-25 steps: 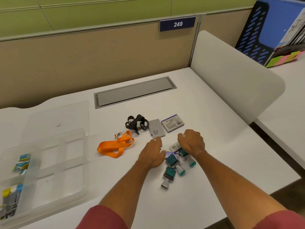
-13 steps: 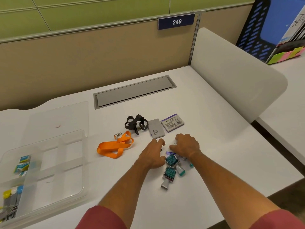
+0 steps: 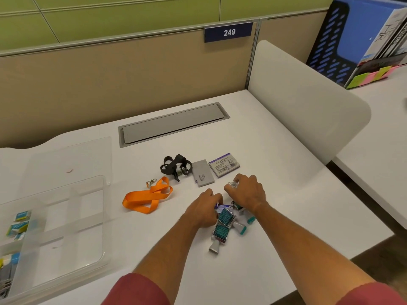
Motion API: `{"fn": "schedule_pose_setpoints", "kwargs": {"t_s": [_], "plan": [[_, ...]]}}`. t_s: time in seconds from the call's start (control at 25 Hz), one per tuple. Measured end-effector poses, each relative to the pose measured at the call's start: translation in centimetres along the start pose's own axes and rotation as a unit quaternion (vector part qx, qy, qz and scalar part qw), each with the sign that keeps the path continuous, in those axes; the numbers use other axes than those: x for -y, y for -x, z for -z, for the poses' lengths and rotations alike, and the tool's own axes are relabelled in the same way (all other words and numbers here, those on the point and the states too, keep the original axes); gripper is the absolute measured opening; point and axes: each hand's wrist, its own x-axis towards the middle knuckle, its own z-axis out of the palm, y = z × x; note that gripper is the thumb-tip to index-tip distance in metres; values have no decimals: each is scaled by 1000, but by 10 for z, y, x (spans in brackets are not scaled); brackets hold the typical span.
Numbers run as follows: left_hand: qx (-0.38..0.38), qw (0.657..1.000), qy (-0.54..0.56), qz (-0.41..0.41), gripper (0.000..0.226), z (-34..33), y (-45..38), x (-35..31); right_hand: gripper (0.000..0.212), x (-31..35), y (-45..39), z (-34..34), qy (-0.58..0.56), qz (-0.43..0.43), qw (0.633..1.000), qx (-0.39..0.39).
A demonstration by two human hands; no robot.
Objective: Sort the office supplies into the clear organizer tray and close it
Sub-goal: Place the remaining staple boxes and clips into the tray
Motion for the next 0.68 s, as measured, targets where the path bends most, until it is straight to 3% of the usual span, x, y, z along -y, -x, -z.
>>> {"fn": "schedule_pose_setpoints", "kwargs": {"t_s": [0.16, 0.36, 0.68], "plan": [[-34, 999, 12, 25, 30, 2, 4, 1, 45, 2, 4, 0, -43, 7, 999, 0], [-49, 994, 46, 91, 46, 18, 17, 12, 41, 17, 11, 1, -88, 31, 996, 1], [-96, 991, 69, 70, 45, 27, 50, 27, 41, 42, 28, -2, -95, 107, 990, 2]]}}
